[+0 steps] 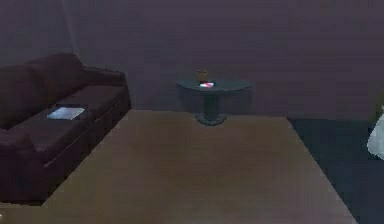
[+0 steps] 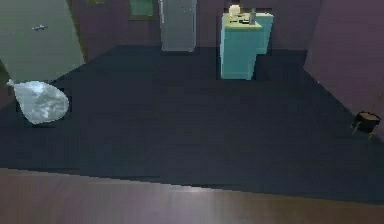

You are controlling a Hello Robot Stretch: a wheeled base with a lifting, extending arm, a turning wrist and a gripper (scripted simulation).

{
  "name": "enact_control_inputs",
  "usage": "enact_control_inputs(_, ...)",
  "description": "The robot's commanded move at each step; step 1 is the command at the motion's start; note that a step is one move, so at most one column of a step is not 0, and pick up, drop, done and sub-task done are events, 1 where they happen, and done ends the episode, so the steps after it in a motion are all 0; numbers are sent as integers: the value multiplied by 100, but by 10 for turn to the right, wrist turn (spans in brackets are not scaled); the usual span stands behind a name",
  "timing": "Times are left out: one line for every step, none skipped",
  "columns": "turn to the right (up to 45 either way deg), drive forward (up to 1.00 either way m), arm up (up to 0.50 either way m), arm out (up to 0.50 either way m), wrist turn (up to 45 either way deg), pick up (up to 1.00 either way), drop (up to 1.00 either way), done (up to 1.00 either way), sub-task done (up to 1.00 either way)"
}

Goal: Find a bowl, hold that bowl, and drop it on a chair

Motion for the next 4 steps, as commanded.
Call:
enact_control_inputs(0,100,0,0,0,0,0,0,0)
enact_control_inputs(0,90,0,0,0,0,0,0,0)
enact_control_inputs(-450,0,0,0,0,0,0,0,0)
enact_control_inputs(-330,0,0,0,0,0,0,0,0)
